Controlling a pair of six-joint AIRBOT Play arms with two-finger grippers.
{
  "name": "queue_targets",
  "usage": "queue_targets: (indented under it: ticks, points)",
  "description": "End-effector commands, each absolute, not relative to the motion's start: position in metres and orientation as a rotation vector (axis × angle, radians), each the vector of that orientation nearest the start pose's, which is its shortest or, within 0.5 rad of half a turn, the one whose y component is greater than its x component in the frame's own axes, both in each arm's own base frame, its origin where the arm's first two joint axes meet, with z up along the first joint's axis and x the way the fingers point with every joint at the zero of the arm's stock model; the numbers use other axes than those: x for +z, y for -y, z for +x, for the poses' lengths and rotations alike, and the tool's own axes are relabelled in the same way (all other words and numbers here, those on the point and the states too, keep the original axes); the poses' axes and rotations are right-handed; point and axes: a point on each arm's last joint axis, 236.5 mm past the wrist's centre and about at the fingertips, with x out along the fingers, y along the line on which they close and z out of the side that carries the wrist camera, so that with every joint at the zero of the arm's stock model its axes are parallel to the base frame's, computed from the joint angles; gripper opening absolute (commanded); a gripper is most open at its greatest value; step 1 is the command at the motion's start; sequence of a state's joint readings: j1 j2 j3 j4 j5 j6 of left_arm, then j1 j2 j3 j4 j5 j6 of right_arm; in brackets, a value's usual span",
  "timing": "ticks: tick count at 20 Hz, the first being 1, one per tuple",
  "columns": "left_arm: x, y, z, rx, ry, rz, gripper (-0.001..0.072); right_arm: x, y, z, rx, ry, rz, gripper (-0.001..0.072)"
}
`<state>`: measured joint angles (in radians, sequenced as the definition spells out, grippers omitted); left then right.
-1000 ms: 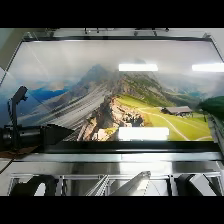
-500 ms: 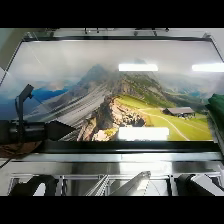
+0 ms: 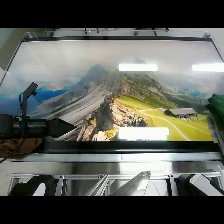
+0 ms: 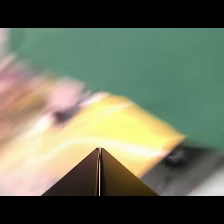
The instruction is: Fold the shirts.
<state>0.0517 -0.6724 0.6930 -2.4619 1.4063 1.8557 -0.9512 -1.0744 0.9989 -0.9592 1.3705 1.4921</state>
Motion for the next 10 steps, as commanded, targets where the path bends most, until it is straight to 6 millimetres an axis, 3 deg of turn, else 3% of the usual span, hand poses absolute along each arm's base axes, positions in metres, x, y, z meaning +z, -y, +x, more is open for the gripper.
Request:
queue_targets:
  ticks: [1,3,5,7,10]
  points:
    - [0.104,0.170,0.202,-0.774,-1.079,-0.448,0.0023,0.092,0.040,0.314,0.111,-0.983,0.960,0.0025]
    - [0.102,0.170,0.186,-0.781,-1.047,-0.426,0.0023,0.098,-0.032,0.293,0.302,-1.016,0.856,0.0026]
    - [0.090,0.171,0.171,-0.778,-1.037,-0.427,0.0023,0.093,-0.088,0.258,0.415,-1.017,0.754,0.0026]
    - [0.079,0.170,0.167,-0.756,-1.009,-0.437,0.0023,0.089,-0.114,0.237,0.442,-0.919,0.677,0.0025]
    - [0.074,0.171,0.162,-0.760,-1.011,-0.440,0.0024,0.086,-0.117,0.232,0.396,-0.840,0.702,0.0025]
